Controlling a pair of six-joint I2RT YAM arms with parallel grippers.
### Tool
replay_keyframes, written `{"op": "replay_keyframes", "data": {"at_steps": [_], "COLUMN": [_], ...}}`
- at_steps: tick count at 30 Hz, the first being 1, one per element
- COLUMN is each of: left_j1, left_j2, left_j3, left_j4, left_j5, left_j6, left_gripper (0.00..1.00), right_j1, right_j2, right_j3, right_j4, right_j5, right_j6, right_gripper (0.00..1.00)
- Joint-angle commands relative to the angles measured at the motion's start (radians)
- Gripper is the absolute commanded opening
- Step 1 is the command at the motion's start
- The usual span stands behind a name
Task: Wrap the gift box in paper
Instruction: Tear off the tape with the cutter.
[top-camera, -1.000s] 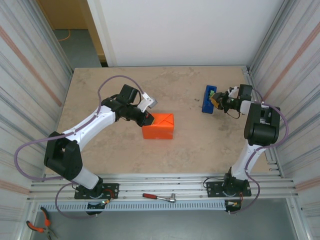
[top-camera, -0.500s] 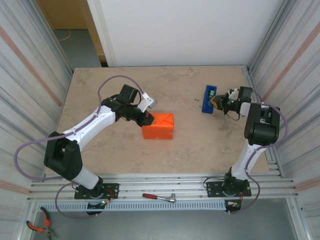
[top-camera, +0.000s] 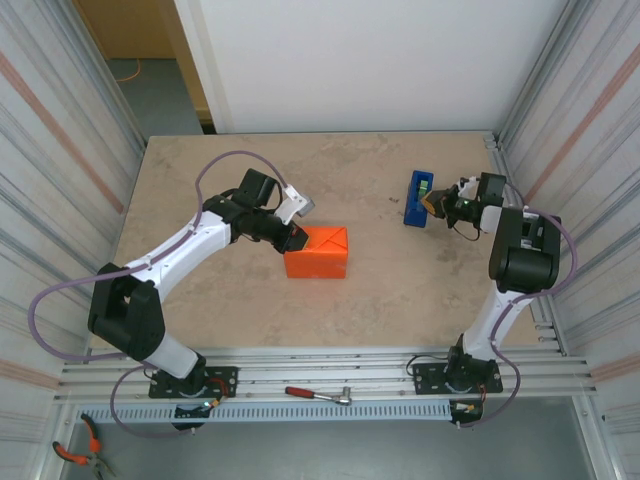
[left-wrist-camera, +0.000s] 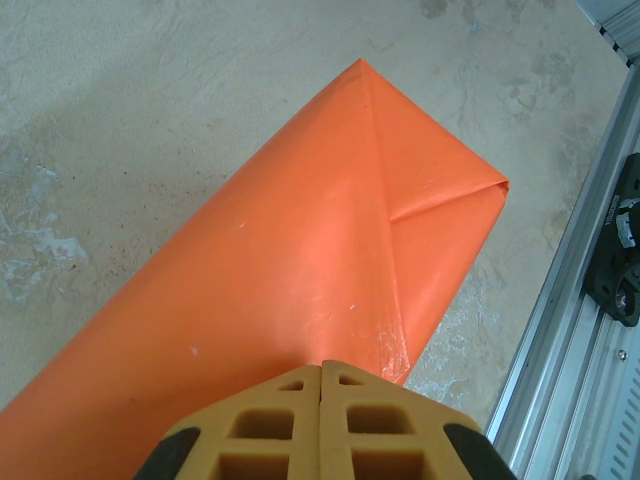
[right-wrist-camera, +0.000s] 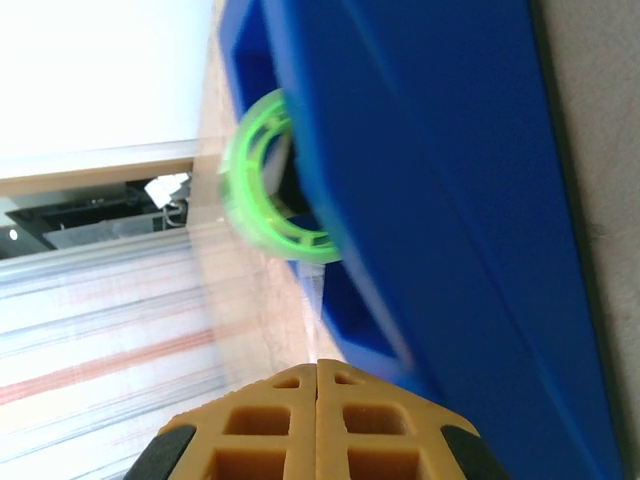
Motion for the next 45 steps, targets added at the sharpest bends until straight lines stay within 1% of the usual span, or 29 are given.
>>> {"op": "replay_keyframes", "data": {"at_steps": [1, 10, 24, 32, 45], "left_j1": [-0.022, -0.022, -0.026, -0.03, -0.032], "left_j2": [0.039, 0.038, 0.039, 0.041, 0.041], "left_j3": [-0.048, -0.048, -0.049, -0.048, -0.048], "left_j4": [-0.066, -0.066, -0.066, -0.066, -0.068], "left_j5": [-0.02, -0.018, -0.018, -0.02, -0.021], "left_j6": [0.016, 0.015, 0.016, 0.015, 0.018], "left_gripper": [0.07, 0.07, 0.07, 0.07, 0.07], "right_j1": [0.01, 0.027, 0.041, 0.045, 0.048], "right_j2": [-0.081, -0.152, -0.265, -0.271, -0.246], "right_j3": [-0.01, -0.047, -0.211, -0.269, -0.315], "right_j4": [0.005, -0.006, -0.048, -0.03, -0.007], "right_j5": [-0.016, 0.0, 0.068, 0.077, 0.086], "right_j6": [0.034, 0.053, 0.048, 0.047, 0.054], "right_gripper": [0.0, 0.0, 0.0, 0.0, 0.0]}}
